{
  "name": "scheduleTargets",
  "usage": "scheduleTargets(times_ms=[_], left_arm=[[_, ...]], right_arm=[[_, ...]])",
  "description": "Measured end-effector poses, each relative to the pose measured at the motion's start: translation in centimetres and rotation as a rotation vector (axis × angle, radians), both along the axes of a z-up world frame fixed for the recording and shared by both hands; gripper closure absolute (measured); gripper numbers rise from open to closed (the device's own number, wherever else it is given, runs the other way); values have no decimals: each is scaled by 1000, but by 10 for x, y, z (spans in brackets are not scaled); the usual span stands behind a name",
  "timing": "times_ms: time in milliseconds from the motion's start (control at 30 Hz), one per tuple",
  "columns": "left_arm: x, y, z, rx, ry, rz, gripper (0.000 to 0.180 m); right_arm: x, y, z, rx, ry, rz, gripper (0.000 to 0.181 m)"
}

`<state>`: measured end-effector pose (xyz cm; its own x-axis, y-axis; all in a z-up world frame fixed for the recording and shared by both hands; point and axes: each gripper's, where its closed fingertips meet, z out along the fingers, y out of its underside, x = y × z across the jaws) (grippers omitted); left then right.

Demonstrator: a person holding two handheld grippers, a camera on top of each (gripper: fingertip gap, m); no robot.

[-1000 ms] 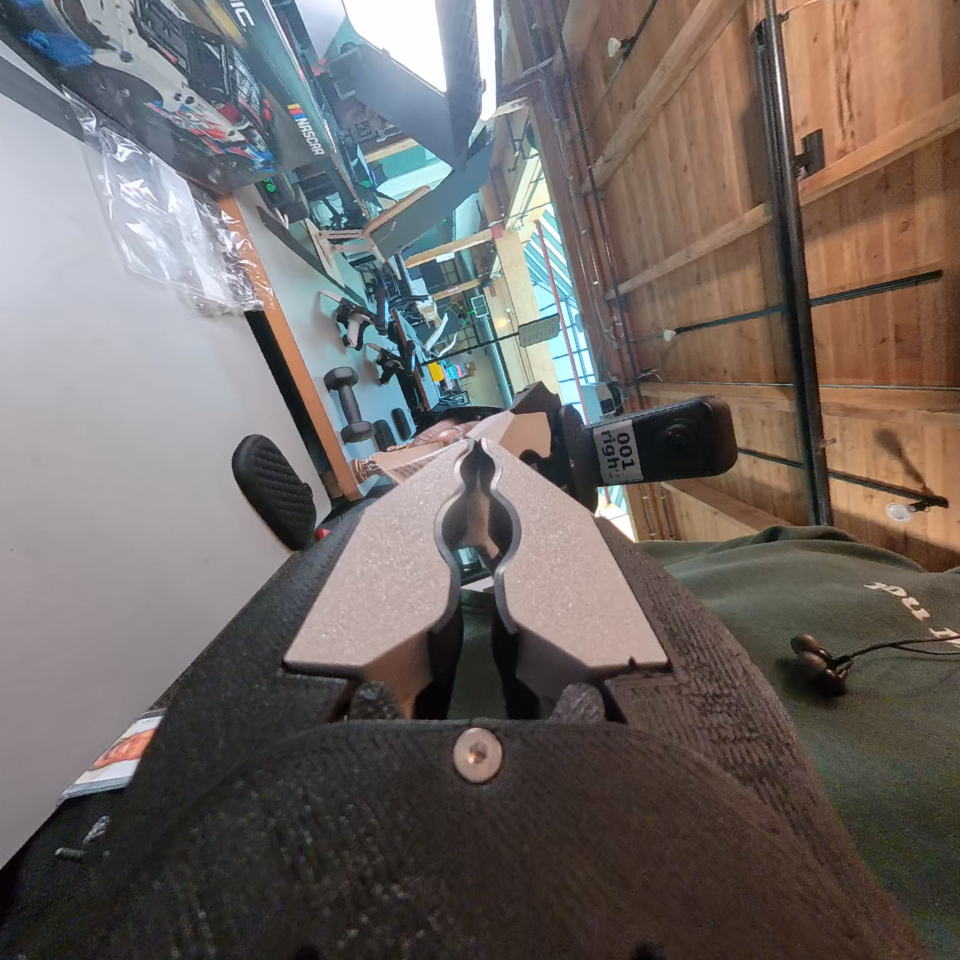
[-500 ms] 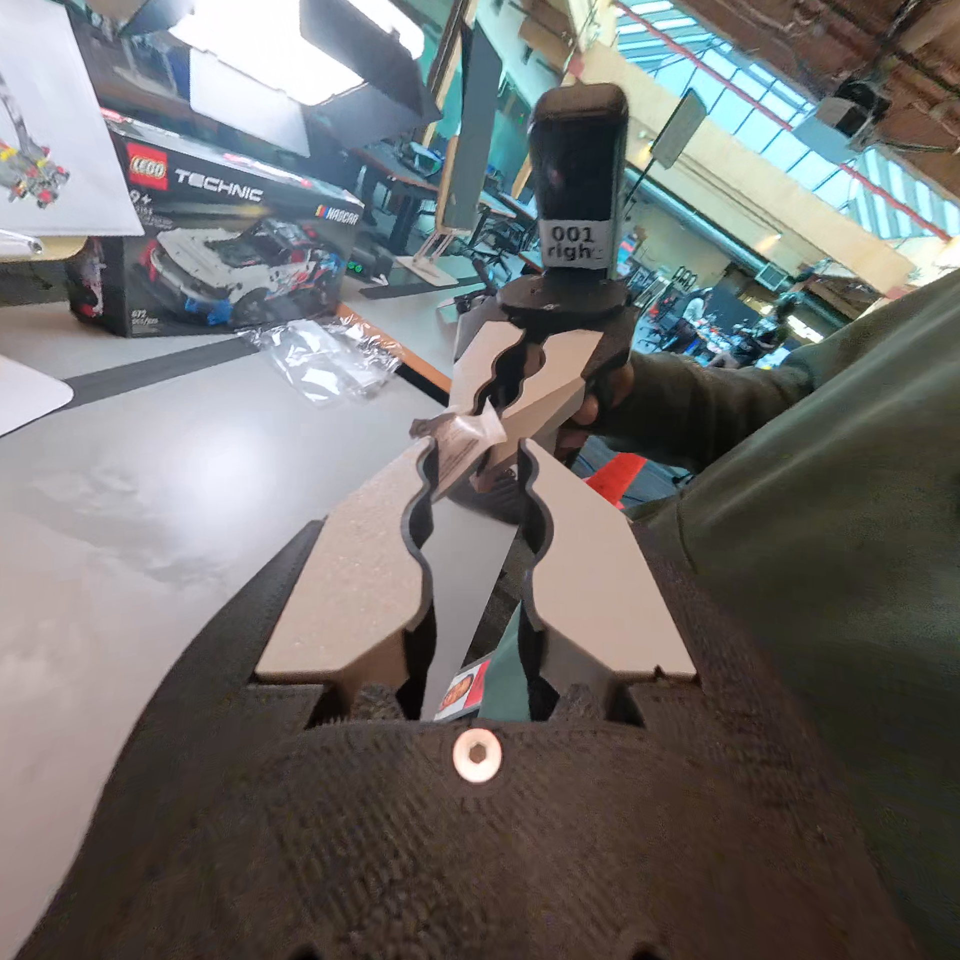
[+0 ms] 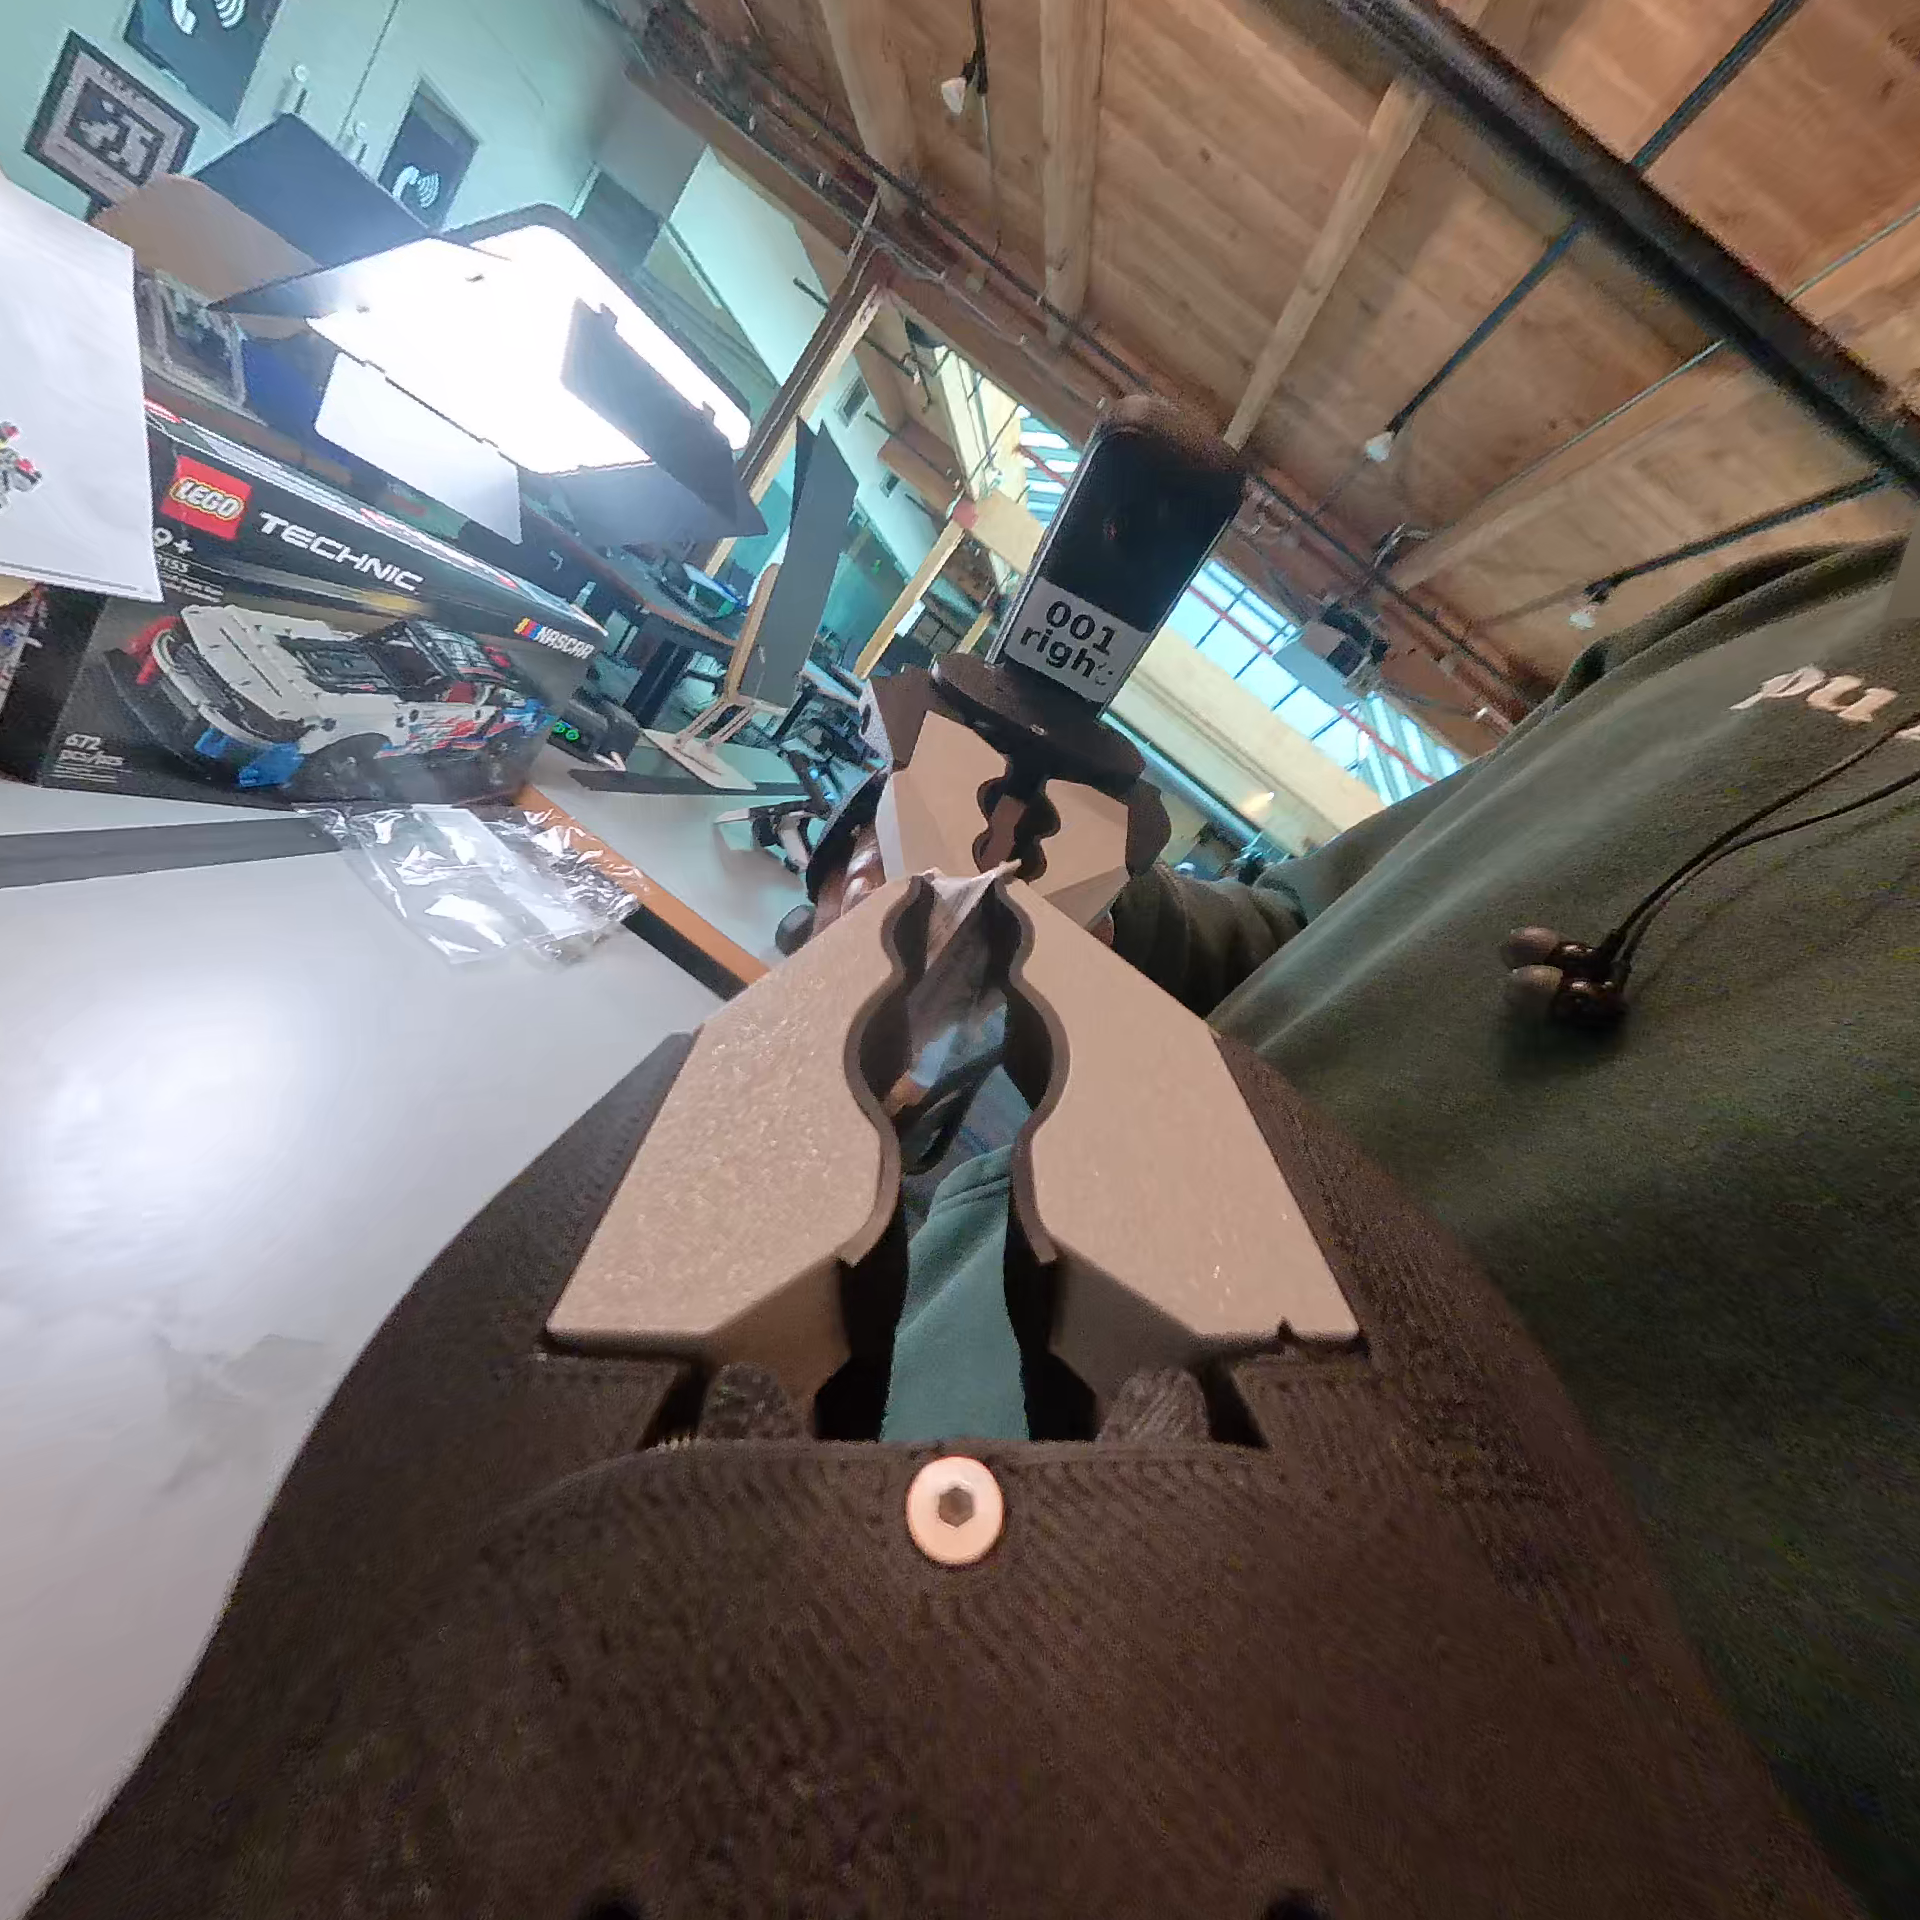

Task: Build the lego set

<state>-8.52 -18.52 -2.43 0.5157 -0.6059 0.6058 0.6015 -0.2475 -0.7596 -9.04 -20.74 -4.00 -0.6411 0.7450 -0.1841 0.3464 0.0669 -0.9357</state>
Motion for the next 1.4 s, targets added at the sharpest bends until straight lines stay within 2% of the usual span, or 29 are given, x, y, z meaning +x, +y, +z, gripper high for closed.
scheduleTargets(times_ms=[167, 200, 233, 267, 400, 533, 633, 800, 933, 1133, 1200, 1400], left_arm=[[-20, -8, -10, 44, -151, 29, 171], [-28, -9, -15, 44, -195, 56, 171], [-42, -11, -22, 41, -247, 105, 172], [-57, -15, -29, 47, -303, 144, 172], [-108, -49, -39, 121, -512, 230, 172], [-140, -77, -36, 183, -615, 266, 171], [-162, -92, -30, 241, -694, 297, 171], [-183, -99, -23, 257, -728, 324, 171], [-195, -101, -23, 240, -719, 341, 171], [-209, -101, -38, 201, -734, 387, 171], [-211, -95, -43, 190, -746, 390, 171], [-208, -64, -43, 193, -764, 329, 171]], right_arm=[[-15, -7, -10, 5, -51, -13, 176], [-15, -9, -12, -20, -67, 7, 165], [-12, -15, -10, -77, -86, 62, 133], [-13, -16, -11, -120, -131, 77, 120], [-42, 14, -44, -14, -175, -47, 133], [-93, 73, -145, 183, -300, -308, 150], [-122, 88, -230, 244, -428, -403, 152], [-154, 91, -339, 352, -578, -459, 153], [-172, 95, -376, 422, -625, -500, 157], [-183, 101, -382, 501, -598, -516, 181], [-181, 102, -380, 487, -594, -493, 181], [-177, 104, -291, 297, -404, -447, 181]])
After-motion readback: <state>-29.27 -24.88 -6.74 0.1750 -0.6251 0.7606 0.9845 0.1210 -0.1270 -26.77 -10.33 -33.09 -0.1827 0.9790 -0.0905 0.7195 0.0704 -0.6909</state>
